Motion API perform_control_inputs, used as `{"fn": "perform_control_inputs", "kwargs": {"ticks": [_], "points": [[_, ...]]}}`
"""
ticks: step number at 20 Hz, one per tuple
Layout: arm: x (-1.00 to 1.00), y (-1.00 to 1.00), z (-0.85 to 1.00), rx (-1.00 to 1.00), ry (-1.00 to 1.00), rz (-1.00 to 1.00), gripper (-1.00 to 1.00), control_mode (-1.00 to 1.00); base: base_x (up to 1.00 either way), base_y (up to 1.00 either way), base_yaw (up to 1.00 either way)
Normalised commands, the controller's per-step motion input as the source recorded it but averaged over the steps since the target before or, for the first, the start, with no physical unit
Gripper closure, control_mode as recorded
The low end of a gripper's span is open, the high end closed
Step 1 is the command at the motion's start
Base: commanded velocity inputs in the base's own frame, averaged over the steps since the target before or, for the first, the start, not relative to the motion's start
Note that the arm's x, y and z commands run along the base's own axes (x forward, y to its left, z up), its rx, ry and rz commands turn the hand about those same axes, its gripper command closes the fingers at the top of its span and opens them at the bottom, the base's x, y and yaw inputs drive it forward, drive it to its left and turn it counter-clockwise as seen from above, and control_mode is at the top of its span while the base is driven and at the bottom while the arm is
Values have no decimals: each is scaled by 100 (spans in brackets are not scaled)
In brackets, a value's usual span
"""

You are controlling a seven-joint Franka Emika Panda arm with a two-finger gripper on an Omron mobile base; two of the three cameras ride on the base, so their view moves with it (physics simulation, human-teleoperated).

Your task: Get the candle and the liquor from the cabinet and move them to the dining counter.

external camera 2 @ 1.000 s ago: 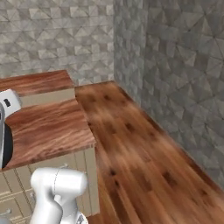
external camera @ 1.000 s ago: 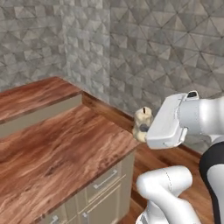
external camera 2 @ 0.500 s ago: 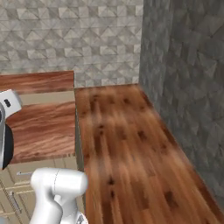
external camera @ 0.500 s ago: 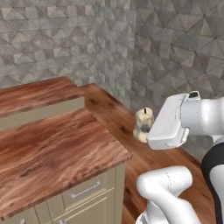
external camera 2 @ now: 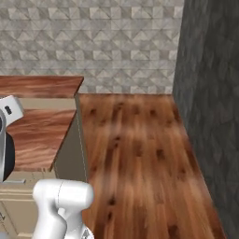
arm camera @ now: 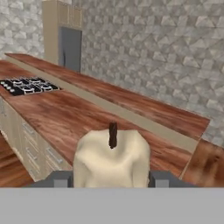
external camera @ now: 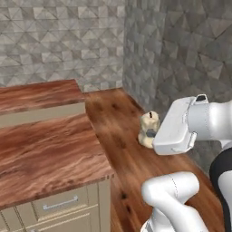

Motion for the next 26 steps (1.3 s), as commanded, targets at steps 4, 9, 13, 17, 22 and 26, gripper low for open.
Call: {"fn": "perform_control_inputs", "kwargs": {"ticks": [4,9,13,17,22,26], "points": [[0,0,0,0,0,0,100,100,59,-56,39],[0,0,0,0,0,0,100,100,59,-56,40],[0,0,0,0,0,0,100,100,55,-57,40],[0,0,0,0,0,0,100,100,51,-58,41],[0,0,0,0,0,0,100,100,52,-59,40],[0,0,0,0,0,0,100,100,53,-57,40]]}}
